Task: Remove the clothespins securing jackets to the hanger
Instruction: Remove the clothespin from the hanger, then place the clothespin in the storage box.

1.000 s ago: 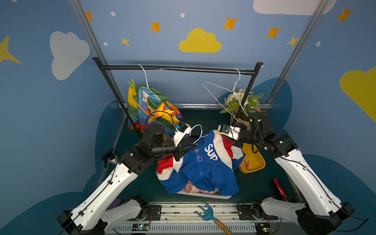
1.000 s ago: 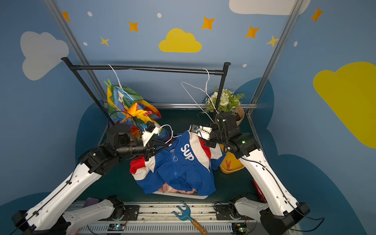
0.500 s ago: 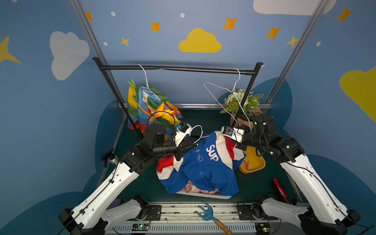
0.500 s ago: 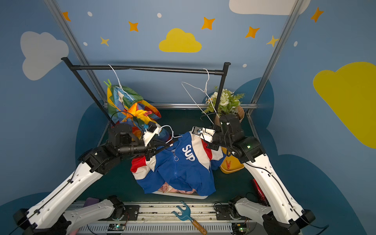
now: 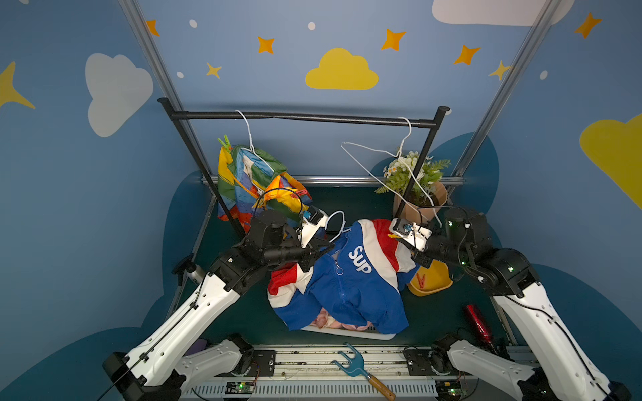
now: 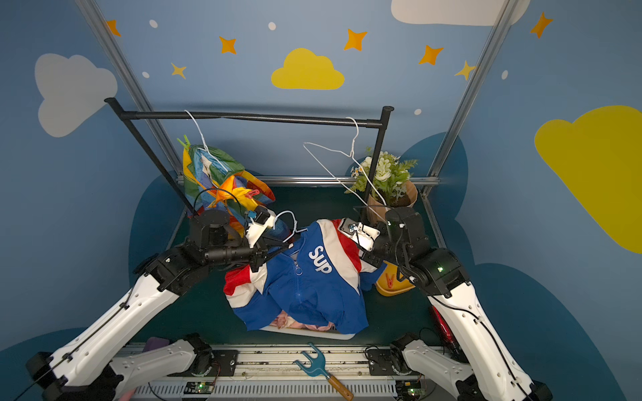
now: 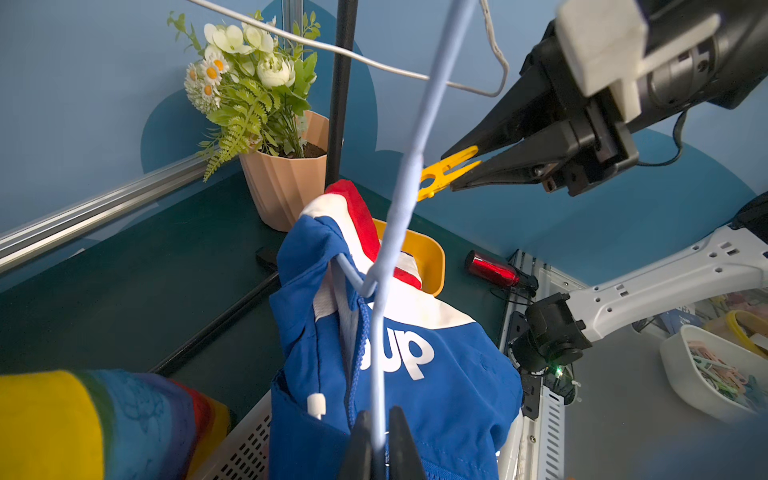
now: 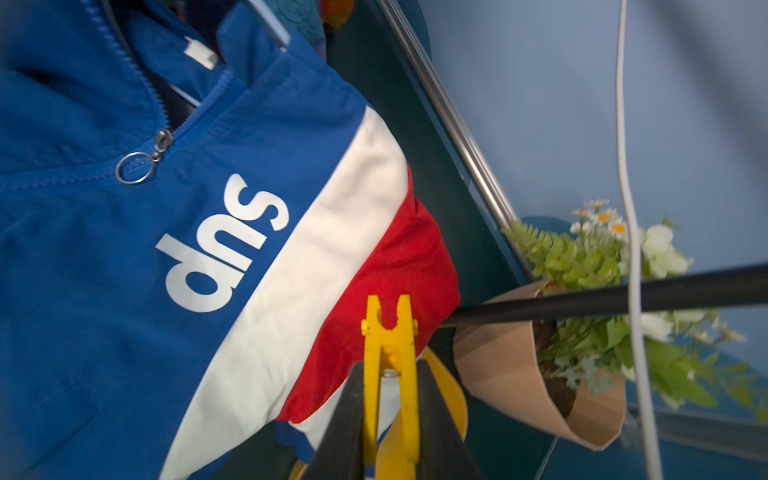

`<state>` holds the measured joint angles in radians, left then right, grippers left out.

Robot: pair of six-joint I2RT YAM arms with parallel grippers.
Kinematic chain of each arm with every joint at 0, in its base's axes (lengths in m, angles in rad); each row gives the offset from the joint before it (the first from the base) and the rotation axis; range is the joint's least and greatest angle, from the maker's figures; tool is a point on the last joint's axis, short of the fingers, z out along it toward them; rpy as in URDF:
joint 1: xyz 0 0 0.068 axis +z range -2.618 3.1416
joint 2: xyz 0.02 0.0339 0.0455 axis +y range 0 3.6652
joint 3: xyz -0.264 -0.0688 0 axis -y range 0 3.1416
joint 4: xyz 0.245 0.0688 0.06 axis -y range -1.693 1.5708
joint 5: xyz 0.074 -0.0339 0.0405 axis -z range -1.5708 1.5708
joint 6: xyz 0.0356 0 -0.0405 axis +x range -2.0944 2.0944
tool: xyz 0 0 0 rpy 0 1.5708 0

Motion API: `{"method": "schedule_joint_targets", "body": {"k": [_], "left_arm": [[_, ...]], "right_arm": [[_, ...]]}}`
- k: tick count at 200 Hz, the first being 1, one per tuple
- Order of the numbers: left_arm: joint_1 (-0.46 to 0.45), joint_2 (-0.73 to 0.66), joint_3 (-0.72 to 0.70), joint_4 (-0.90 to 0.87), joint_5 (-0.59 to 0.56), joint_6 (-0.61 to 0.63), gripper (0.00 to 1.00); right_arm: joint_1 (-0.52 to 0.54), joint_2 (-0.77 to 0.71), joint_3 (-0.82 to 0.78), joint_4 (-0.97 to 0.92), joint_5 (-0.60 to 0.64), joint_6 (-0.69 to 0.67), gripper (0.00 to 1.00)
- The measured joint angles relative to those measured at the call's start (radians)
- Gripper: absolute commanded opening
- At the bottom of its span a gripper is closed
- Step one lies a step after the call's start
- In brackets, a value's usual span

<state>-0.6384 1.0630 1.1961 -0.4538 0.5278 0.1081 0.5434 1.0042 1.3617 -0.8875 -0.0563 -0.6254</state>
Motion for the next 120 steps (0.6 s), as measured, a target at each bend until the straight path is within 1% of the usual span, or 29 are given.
{"method": "schedule_joint_targets", "body": {"k": [20, 41, 70, 93, 120], "left_arm": [[-0.009, -0.005, 0.000, 0.000, -0.004, 0.001, 0.10], [-0.024, -0.015, 0.000, -0.002, -0.014, 0.008, 0.10], [-0.037, -0.044, 0.000, -0.014, -0.031, 0.015, 0.10], [-0.038, -0.071, 0.000, -0.019, -0.042, 0.018, 0.10], [-0.039, -0.080, 0.000, -0.023, -0.045, 0.019, 0.10]], "right_arm": [[-0.019, 0.006, -0.056, -0.012, 0.069, 0.129, 0.00], [-0.066, 0.008, -0.152, -0.018, 0.099, 0.267, 0.00], [-0.182, -0.013, -0.265, -0.011, 0.115, 0.431, 0.00], [-0.278, -0.024, -0.341, 0.018, 0.124, 0.508, 0.00], [-0.388, -0.020, -0.412, 0.082, 0.100, 0.577, 0.00]]}}
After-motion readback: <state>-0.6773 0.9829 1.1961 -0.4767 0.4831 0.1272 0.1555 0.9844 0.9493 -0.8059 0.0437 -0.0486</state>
